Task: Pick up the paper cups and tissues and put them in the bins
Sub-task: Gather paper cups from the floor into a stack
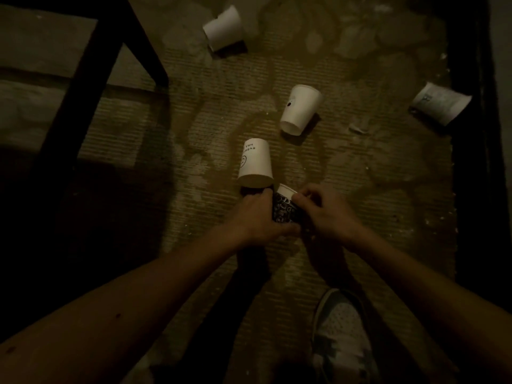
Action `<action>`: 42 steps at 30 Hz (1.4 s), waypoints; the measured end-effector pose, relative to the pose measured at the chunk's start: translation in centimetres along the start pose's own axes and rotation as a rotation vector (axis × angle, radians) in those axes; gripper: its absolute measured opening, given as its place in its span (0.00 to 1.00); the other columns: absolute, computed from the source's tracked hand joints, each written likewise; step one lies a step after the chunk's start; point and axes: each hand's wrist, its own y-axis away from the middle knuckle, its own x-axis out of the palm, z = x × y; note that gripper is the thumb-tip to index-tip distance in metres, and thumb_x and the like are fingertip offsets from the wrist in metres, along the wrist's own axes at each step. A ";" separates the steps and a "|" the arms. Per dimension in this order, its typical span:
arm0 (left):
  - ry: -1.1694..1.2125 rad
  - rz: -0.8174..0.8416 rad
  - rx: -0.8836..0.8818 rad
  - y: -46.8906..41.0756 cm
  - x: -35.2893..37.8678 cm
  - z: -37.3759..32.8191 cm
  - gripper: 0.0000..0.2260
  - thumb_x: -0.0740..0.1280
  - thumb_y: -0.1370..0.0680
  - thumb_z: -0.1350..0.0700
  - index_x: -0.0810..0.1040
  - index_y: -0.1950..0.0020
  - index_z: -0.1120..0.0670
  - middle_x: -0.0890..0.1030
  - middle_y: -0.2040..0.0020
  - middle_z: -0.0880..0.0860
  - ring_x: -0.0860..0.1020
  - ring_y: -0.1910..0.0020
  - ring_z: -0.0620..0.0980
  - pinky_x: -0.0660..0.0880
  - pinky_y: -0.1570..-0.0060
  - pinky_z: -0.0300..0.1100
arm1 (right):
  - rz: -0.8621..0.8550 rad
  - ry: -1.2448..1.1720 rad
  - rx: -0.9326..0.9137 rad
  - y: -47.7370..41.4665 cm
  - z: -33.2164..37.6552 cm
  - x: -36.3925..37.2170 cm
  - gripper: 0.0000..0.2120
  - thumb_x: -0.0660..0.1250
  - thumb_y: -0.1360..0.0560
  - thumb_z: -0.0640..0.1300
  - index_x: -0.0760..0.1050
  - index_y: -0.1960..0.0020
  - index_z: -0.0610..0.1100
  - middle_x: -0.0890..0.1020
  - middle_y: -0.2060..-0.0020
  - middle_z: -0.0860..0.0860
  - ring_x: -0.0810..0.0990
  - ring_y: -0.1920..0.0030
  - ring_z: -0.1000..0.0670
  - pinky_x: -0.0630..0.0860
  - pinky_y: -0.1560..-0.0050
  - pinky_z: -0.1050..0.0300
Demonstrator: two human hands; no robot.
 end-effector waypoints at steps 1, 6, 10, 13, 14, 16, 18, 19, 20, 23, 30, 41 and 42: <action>0.254 0.030 -0.030 0.3 -0.1 -0.1 0.35 0.77 0.32 0.39 0.69 0.32 0.52 0.78 0.38 0.52 0.79 0.44 0.48 0.80 0.46 0.47 | 0.057 -0.013 -0.039 -0.1 0.3 -0.5 0.08 0.65 0.21 0.49 0.78 0.58 0.50 0.81 0.63 0.54 0.79 0.64 0.58 0.71 0.66 0.64; 0.717 -0.124 -0.046 2.1 0.4 0.4 0.24 0.79 0.36 0.43 0.73 0.46 0.42 0.81 0.52 0.45 0.82 0.61 0.37 0.77 0.69 0.32 | 0.337 -0.097 -0.167 -1.2 2.6 -1.9 0.07 0.66 0.22 0.48 0.81 0.58 0.51 0.83 0.67 0.56 0.78 0.67 0.62 0.72 0.66 0.68; 0.827 -0.301 -0.133 3.1 0.0 1.9 0.32 0.77 0.43 0.37 0.74 0.42 0.45 0.83 0.53 0.47 0.83 0.61 0.42 0.80 0.68 0.39 | 0.426 -0.028 -0.239 -2.9 5.2 -0.5 0.07 0.67 0.23 0.49 0.81 0.59 0.50 0.83 0.66 0.58 0.79 0.66 0.62 0.72 0.66 0.70; 0.844 -0.421 -0.175 3.0 -1.1 2.8 0.34 0.77 0.45 0.35 0.74 0.43 0.45 0.83 0.53 0.47 0.84 0.60 0.43 0.83 0.63 0.47 | 0.408 -0.049 -0.299 -4.3 7.0 0.7 0.07 0.70 0.25 0.48 0.81 0.60 0.48 0.84 0.67 0.53 0.80 0.66 0.59 0.74 0.65 0.67; 0.831 -0.460 -0.193 2.9 -1.5 2.9 0.34 0.77 0.45 0.34 0.73 0.44 0.44 0.83 0.53 0.46 0.84 0.59 0.43 0.83 0.62 0.48 | 0.386 -0.067 -0.302 -4.8 7.5 1.0 0.08 0.71 0.25 0.48 0.81 0.61 0.47 0.84 0.66 0.51 0.81 0.66 0.57 0.76 0.64 0.64; 0.835 -0.510 -0.229 2.5 -2.2 3.1 0.35 0.77 0.46 0.33 0.73 0.44 0.44 0.83 0.53 0.46 0.83 0.57 0.45 0.83 0.59 0.52 | 0.332 -0.069 -0.307 -5.6 8.3 1.5 0.09 0.73 0.27 0.49 0.81 0.63 0.45 0.84 0.67 0.47 0.81 0.66 0.54 0.77 0.62 0.57; 0.871 -0.538 -0.251 2.1 -2.7 3.0 0.38 0.76 0.47 0.33 0.72 0.42 0.47 0.83 0.51 0.49 0.83 0.54 0.50 0.82 0.55 0.56 | 0.303 -0.064 -0.292 -6.2 8.8 2.0 0.10 0.74 0.28 0.50 0.80 0.64 0.46 0.84 0.68 0.48 0.81 0.66 0.53 0.78 0.61 0.53; 0.871 -0.556 -0.259 2.0 -3.0 2.9 0.39 0.76 0.47 0.33 0.72 0.41 0.47 0.82 0.50 0.49 0.83 0.53 0.51 0.82 0.54 0.57 | 0.299 -0.084 -0.269 -6.3 8.9 2.2 0.11 0.74 0.28 0.51 0.79 0.64 0.46 0.84 0.67 0.48 0.82 0.65 0.51 0.80 0.59 0.51; 0.859 -0.577 -0.268 2.0 -3.3 2.7 0.39 0.75 0.47 0.33 0.72 0.41 0.48 0.82 0.50 0.49 0.83 0.53 0.51 0.82 0.54 0.57 | 0.284 -0.120 -0.240 -6.4 9.1 2.4 0.11 0.75 0.29 0.52 0.79 0.64 0.46 0.84 0.66 0.47 0.84 0.64 0.49 0.81 0.58 0.49; 0.895 -0.638 -0.285 1.7 -4.7 2.7 0.33 0.77 0.42 0.36 0.72 0.42 0.48 0.81 0.51 0.47 0.82 0.59 0.43 0.82 0.62 0.46 | 0.017 -0.129 -0.193 -7.4 8.9 2.6 0.17 0.71 0.30 0.63 0.76 0.59 0.49 0.83 0.62 0.51 0.83 0.59 0.50 0.80 0.59 0.51; 1.292 -0.523 -0.355 1.7 -7.1 4.3 0.23 0.78 0.31 0.46 0.78 0.41 0.54 0.85 0.50 0.55 0.85 0.57 0.52 0.79 0.68 0.41 | -0.043 0.062 0.080 -9.7 5.2 3.6 0.49 0.72 0.31 0.65 0.50 0.23 0.44 0.63 0.26 0.44 0.68 0.30 0.44 0.70 0.33 0.47; 1.757 0.063 -0.140 1.8 -5.8 5.7 0.24 0.68 0.31 0.40 0.82 0.43 0.55 0.84 0.46 0.57 0.83 0.49 0.53 0.76 0.41 0.51 | 0.370 -0.404 0.213 -9.1 3.9 1.6 0.18 0.72 0.29 0.58 0.73 0.46 0.51 0.85 0.51 0.49 0.86 0.53 0.48 0.82 0.58 0.53; 1.768 0.105 -0.087 1.8 -5.8 5.4 0.24 0.67 0.30 0.39 0.84 0.43 0.55 0.84 0.45 0.56 0.83 0.47 0.53 0.76 0.39 0.52 | 0.394 -0.385 0.189 -8.9 3.9 1.6 0.19 0.72 0.29 0.58 0.74 0.44 0.51 0.85 0.50 0.49 0.86 0.53 0.49 0.82 0.56 0.53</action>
